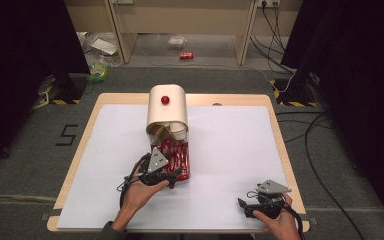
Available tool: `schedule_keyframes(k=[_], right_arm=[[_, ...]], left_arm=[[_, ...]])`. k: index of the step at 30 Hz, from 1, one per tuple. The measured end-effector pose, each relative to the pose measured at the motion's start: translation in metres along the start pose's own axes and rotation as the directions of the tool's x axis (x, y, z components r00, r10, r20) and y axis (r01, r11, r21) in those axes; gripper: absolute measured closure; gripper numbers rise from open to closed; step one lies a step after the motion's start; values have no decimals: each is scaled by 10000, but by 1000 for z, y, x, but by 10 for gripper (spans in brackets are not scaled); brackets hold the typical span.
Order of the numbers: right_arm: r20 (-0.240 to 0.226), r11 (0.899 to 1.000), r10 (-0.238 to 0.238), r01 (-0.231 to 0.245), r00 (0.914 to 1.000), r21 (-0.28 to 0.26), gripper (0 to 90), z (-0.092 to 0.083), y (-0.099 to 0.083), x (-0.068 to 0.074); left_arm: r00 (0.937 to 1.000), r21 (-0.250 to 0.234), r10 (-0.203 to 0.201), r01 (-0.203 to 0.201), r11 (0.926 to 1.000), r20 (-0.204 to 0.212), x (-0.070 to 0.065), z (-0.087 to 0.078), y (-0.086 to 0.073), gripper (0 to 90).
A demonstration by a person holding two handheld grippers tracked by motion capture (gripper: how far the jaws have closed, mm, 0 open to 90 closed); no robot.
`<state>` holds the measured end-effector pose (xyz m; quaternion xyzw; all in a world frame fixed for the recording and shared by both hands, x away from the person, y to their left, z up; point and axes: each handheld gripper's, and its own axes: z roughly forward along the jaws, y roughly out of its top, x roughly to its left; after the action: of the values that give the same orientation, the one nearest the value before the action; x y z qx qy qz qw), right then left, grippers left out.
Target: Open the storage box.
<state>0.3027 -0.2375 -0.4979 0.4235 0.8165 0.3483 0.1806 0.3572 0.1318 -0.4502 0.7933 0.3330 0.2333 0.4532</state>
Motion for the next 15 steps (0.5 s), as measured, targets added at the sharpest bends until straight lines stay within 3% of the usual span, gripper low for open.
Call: schedule_keyframes(k=[15], right_arm=[[17, 10000, -22, 22, 10000, -9, 103, 0, 0, 0]], left_arm=[[9992, 26, -242, 243, 9997, -319, 1, 6, 3, 425]])
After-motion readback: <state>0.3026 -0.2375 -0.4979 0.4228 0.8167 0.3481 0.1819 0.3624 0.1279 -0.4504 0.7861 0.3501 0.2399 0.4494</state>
